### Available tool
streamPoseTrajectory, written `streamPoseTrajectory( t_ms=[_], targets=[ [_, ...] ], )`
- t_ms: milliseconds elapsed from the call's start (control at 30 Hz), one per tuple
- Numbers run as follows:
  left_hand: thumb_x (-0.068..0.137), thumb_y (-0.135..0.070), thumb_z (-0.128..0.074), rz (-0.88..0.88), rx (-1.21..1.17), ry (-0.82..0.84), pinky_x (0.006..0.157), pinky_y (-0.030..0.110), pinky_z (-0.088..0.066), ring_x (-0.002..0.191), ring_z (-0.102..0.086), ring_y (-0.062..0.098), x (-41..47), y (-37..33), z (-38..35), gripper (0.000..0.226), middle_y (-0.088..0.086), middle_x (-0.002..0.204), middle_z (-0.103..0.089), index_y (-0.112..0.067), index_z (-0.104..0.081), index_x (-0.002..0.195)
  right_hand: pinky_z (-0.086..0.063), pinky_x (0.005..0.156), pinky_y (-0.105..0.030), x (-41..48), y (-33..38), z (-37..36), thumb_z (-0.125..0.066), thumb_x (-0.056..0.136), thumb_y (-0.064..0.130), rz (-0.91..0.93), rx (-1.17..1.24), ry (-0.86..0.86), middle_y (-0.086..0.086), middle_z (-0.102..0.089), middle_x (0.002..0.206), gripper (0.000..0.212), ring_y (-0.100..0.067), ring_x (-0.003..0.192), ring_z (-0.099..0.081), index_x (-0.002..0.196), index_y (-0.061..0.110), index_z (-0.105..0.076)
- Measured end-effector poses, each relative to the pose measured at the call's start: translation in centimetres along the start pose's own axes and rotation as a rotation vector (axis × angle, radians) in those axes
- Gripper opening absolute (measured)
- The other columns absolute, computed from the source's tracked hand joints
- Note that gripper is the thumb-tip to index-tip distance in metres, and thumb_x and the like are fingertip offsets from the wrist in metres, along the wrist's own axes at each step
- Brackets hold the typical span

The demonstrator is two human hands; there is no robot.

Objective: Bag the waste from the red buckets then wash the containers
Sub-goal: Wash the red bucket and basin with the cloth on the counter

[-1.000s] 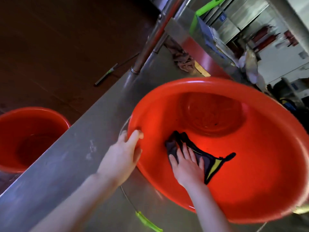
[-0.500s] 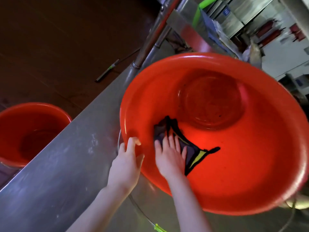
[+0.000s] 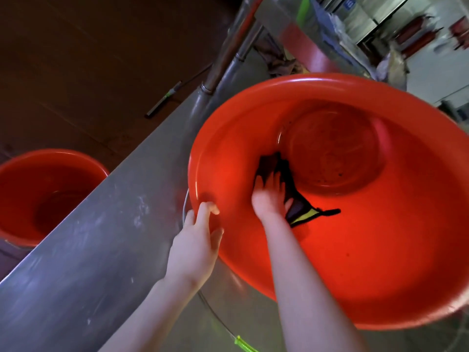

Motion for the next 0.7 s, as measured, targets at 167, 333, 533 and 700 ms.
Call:
streamPoseTrajectory(
  t_ms=[167,333,533,700],
  targets=[
    [0.097,-0.028,-0.05,0.049,-0.018,0.019,0.065,0.037,-0.048,0.075,-0.06,0.032,-0.2,-1.1,0.7,0.021,-0.003,0.104,-0.047,-0.035,-0.035,0.111,-0.007,0.117,-0.05,-11.8,-0.6,-3.7,-0.011,0.094,0.056,0.318,-0.142,-0.06,0.012,0.001,0.162,0.063,-0.009,0.148,0.0,0.153,0.033,-0.01],
    [0.09,-0.024,-0.053,0.105,0.127,0.22,0.078,0.038,-0.053,0.087,-0.065,0.028,-1.3,-2.9,3.5,0.029,0.002,0.097,-0.06,-0.036,-0.048,0.116,-0.007,0.118,-0.047,-8.8,-0.5,-2.8,-0.027,0.101,0.048,0.335,-0.137,-0.016,0.012,0.001,0.162,0.059,-0.01,0.148,-0.002,0.154,0.028,-0.011],
    [0.078,-0.03,-0.072,-0.375,0.384,-0.282,0.091,0.047,-0.046,0.107,-0.05,0.037,3.3,-6.9,10.0,0.039,0.013,0.125,-0.046,-0.027,-0.065,0.116,-0.005,0.117,-0.05,-5.7,-0.8,-2.3,-0.029,0.101,0.046,0.37,-0.037,-0.028,0.012,0.0,0.162,0.06,-0.01,0.148,-0.002,0.154,0.027,-0.008],
    [0.088,-0.022,-0.066,-0.417,0.339,-0.017,0.074,0.043,-0.055,0.076,-0.061,0.031,6.7,-6.1,8.3,0.053,0.003,0.117,-0.035,-0.035,-0.044,0.135,-0.008,0.116,-0.052,-5.6,-1.3,-1.4,-0.032,0.1,0.043,0.453,-0.019,-0.034,0.012,0.001,0.162,0.061,-0.011,0.148,-0.003,0.154,0.029,-0.007]
  ],
)
Point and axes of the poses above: each hand's wrist, its own x-axis towards the middle knuckle, its own z-axis out of the back of the hand, y = z × x, the point moved 3 cm from there along x, towards the middle knuckle
